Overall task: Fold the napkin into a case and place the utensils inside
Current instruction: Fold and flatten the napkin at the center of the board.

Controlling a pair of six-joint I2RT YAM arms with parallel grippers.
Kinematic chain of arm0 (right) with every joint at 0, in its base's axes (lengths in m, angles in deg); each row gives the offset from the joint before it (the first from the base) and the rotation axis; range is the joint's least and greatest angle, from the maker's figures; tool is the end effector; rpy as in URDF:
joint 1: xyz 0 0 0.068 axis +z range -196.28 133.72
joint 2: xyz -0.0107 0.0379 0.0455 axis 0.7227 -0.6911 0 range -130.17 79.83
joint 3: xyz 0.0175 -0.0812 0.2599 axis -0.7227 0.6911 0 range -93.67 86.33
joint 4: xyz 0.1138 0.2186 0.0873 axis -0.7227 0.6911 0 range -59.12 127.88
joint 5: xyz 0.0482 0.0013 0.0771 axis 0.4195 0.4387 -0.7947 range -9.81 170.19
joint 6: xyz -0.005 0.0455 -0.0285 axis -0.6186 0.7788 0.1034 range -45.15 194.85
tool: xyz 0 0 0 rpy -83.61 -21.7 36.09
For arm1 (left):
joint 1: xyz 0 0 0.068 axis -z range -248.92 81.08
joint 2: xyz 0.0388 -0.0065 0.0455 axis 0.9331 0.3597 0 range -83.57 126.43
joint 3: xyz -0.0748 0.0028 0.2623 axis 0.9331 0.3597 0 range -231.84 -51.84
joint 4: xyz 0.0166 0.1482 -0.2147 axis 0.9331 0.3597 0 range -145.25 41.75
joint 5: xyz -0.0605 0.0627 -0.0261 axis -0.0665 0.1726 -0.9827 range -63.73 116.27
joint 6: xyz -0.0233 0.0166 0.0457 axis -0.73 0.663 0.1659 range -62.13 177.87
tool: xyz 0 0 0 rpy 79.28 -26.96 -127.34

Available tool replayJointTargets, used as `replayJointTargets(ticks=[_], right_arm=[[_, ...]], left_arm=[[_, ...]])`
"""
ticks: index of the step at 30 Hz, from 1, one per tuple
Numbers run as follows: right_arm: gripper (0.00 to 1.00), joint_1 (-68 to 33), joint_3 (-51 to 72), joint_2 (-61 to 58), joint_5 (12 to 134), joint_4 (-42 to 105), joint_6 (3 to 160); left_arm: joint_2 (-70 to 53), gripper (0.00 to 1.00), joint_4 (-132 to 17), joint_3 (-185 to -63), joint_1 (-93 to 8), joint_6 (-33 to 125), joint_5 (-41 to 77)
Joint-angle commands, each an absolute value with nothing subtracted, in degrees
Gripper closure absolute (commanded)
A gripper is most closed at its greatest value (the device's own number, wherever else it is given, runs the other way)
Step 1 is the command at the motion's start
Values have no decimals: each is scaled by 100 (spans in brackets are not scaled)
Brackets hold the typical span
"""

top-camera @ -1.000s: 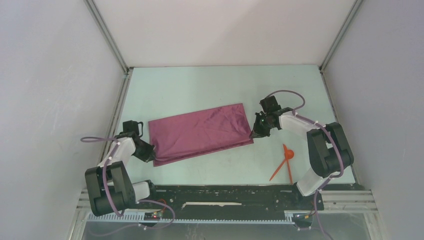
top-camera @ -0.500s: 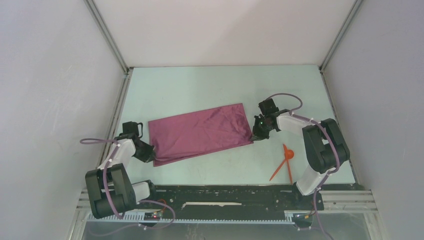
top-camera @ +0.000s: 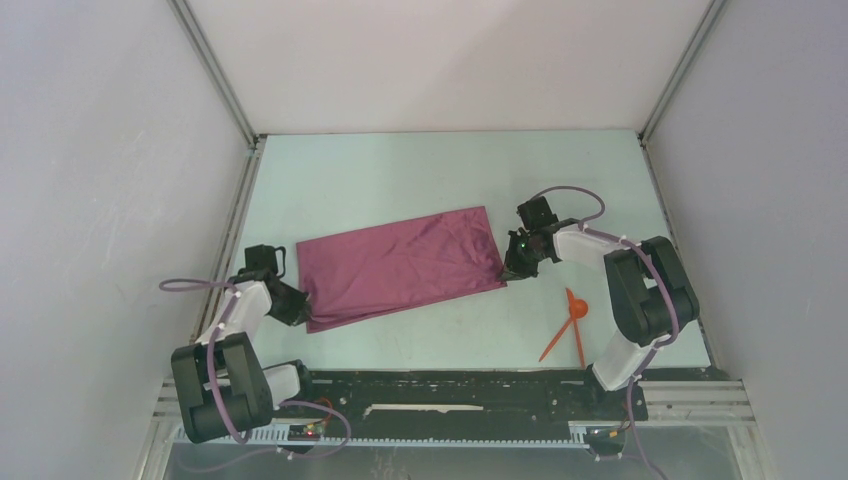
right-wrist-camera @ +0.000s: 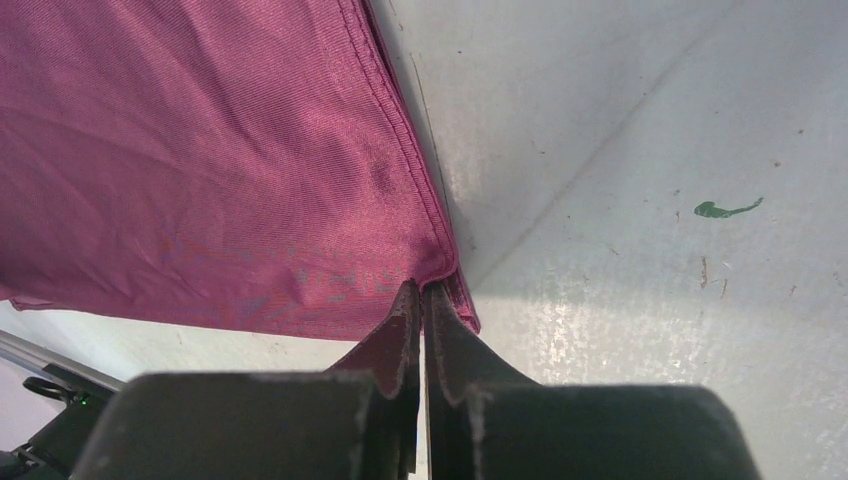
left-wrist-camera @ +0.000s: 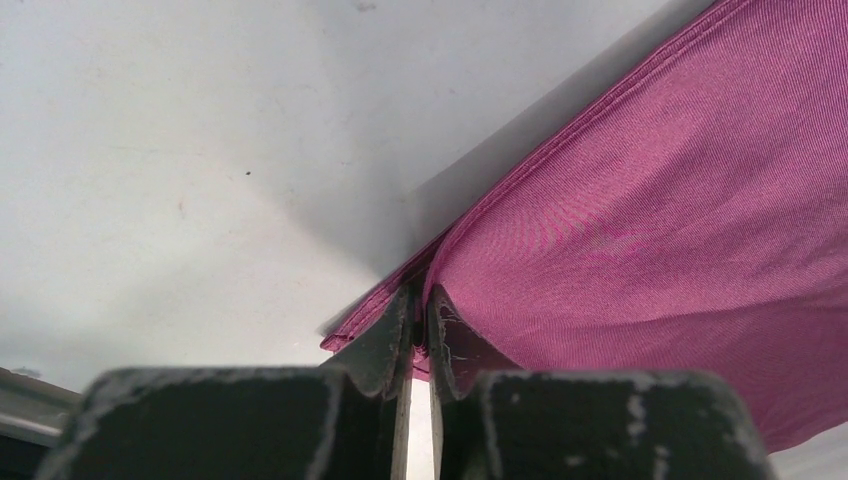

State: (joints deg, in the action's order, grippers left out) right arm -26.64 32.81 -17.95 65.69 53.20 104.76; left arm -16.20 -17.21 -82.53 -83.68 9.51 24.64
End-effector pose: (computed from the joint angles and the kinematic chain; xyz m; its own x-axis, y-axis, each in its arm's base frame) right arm 0.2948 0.1147 0.1475 -0.9582 0.1705 -0.2299 0.0676 0.9152 0.3973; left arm 0.1740 0.0448 0.1532 -0.4349 -0.8871 -0.1546 -0.8615 0.4599 -0.2153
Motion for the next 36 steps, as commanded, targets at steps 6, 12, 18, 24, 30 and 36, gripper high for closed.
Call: replayJointTargets(ticks=[6,12,18,24,30,36], right_arm=[[100,-2707,3315,-1925,6547,5138,10442],[100,-2762,3315,-1882,6514,5144,10422],[100,-2772,3316,-1930,6456,5118,10425],[100,-2766,3317,-1962,6463,5117,10421],[100,-2769,3315,-1986,6464,5099,10423],[100,-2767,3316,-2013,6464,5092,10426]], left_arm=[[-1886,93,-1326,-7993,-8354,795,2468],[-2222,95,-1080,-7987,-8272,636,2521],[-2389,95,-1004,-7958,-8265,543,2605],[-2285,95,-1052,-8009,-8264,585,2610],[-2386,94,-973,-8132,-8264,610,2612],[-2363,94,-949,-8209,-8273,619,2804]])
